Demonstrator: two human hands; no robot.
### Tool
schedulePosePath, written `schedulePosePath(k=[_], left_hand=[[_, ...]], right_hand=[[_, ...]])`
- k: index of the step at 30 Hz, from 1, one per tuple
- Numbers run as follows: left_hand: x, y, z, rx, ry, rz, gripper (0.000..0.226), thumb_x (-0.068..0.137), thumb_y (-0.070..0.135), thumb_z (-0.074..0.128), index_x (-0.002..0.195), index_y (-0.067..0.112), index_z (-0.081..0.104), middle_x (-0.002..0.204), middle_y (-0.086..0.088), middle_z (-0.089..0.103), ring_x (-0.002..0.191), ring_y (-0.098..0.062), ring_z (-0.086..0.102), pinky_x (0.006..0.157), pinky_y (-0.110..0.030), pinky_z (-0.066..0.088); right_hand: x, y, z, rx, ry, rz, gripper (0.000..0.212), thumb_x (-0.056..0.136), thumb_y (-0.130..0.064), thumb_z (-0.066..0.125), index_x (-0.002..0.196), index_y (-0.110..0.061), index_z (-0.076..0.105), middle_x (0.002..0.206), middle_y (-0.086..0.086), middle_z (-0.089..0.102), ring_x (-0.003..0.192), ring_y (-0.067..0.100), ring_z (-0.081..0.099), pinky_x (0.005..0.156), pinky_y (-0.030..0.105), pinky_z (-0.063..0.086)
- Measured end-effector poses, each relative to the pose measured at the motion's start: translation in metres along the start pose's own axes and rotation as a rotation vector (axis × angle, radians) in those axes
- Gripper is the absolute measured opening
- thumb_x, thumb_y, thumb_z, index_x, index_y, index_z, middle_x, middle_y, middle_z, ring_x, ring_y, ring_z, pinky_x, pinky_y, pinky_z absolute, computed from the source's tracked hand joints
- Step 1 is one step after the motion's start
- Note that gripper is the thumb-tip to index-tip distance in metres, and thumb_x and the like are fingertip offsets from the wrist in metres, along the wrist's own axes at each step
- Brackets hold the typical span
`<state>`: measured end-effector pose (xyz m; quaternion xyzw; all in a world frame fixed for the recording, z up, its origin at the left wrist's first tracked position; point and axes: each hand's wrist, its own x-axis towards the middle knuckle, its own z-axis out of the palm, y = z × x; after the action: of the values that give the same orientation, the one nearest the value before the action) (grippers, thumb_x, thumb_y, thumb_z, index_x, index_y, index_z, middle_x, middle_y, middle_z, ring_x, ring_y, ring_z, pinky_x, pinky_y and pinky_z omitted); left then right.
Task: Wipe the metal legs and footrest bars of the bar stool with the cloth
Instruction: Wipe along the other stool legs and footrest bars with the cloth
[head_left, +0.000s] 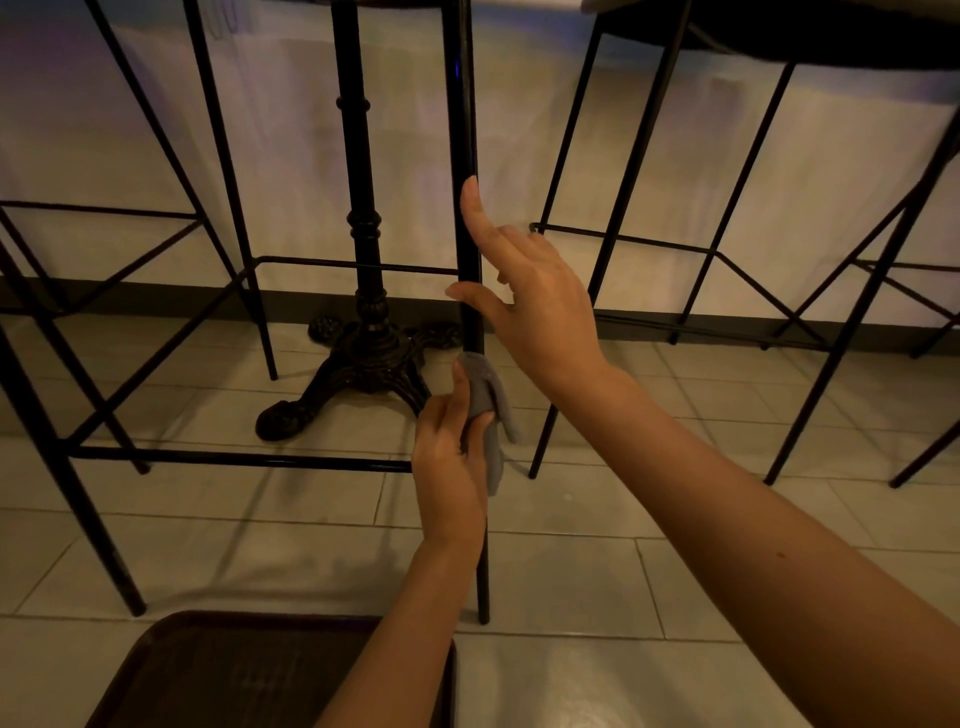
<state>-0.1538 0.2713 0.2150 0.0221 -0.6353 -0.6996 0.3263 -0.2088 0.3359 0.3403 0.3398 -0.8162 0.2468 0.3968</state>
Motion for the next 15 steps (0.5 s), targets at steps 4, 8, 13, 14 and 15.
schedulePosePath(k=[4,8,13,14,15], left_hand=[[0.001,-0.003,-0.003,0.338,-0.021,0.241,0.048,0.09,0.025,0.053,0.134,0.034,0.036,0.115,-0.005,0.054,0.104,-0.006,0.049,0.091,-0.005,0.037],[-0.004,-0.017,-0.001,0.348,-0.02,0.286,0.055,0.089,0.036,0.045,0.138,0.04,0.022,0.114,0.002,0.051,0.106,-0.001,0.047,0.098,-0.011,0.036],[-0.014,-0.029,-0.005,0.43,-0.047,0.284,0.049,0.089,0.028,0.048,0.136,0.031,0.033,0.105,-0.005,0.051,0.098,-0.006,0.05,0.096,-0.024,0.045],[-0.014,-0.03,-0.006,0.439,-0.051,0.278,0.049,0.089,0.023,0.052,0.135,0.028,0.036,0.104,-0.003,0.05,0.096,-0.005,0.049,0.096,-0.025,0.044],[-0.014,-0.03,-0.006,0.445,-0.051,0.258,0.046,0.09,0.018,0.053,0.134,0.026,0.041,0.103,0.001,0.05,0.095,-0.002,0.049,0.096,-0.025,0.044]], right_hand=[[0.0,0.002,0.002,-0.014,0.015,-0.006,0.071,0.08,-0.021,0.069,0.141,-0.01,0.034,0.082,0.001,0.058,0.069,0.015,0.045,0.058,0.034,0.049],[0.001,0.002,0.004,-0.003,0.032,-0.004,0.069,0.08,-0.021,0.07,0.14,-0.01,0.036,0.083,0.001,0.06,0.07,0.016,0.046,0.056,0.037,0.05],[0.001,0.002,0.005,-0.005,0.043,-0.006,0.069,0.08,-0.021,0.069,0.139,-0.01,0.036,0.083,0.001,0.061,0.07,0.018,0.049,0.055,0.039,0.051],[0.001,0.002,0.005,-0.006,0.045,-0.005,0.069,0.08,-0.021,0.069,0.139,-0.01,0.036,0.083,0.002,0.061,0.071,0.019,0.05,0.055,0.039,0.051],[0.0,0.002,0.005,-0.007,0.048,-0.004,0.069,0.08,-0.021,0.069,0.139,-0.01,0.036,0.083,0.002,0.061,0.071,0.019,0.05,0.055,0.039,0.051]])
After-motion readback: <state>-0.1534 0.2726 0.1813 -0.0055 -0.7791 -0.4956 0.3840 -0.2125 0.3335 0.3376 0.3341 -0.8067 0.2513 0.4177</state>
